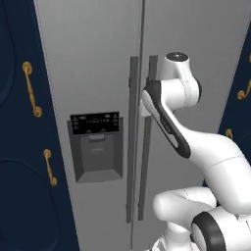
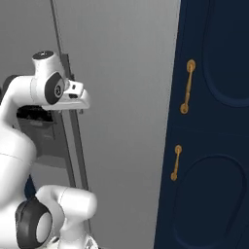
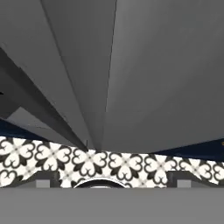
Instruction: Grab a lemon wedge from the fridge and one ice cube from the ice bowl, and put them in the glass of lemonade.
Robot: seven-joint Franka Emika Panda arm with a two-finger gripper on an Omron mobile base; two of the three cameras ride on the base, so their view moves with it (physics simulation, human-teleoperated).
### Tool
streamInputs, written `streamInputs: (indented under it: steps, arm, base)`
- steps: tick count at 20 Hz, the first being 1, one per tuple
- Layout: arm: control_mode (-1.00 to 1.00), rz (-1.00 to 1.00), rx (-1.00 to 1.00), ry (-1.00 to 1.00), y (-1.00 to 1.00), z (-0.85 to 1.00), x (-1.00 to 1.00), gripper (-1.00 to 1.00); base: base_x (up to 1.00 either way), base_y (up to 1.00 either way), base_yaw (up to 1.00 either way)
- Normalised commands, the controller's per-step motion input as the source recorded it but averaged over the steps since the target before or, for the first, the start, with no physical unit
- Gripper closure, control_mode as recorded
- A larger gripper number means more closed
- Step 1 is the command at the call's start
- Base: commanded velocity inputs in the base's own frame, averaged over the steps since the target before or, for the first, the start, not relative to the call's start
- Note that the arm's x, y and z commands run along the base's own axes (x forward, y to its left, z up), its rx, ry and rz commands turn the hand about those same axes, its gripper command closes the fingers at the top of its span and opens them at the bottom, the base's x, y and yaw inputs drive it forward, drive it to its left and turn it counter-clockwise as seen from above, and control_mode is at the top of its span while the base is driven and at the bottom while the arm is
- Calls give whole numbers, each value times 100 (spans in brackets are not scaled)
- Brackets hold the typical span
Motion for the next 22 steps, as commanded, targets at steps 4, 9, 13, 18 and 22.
streamInputs:
  steps: [4,9,13,18,22]
  arm:
    - [100,0,0,0,0,0,0,-100]
    - [100,0,0,0,0,0,0,-100]
    - [100,0,0,0,0,0,0,-100]
    - [100,0,0,0,0,0,0,-100]
    - [100,0,0,0,0,0,0,-100]
  base:
    - [-1,33,0]
    - [-10,0,0]
    - [-21,6,-3]
    - [0,33,-10]
    - [-13,22,-6]
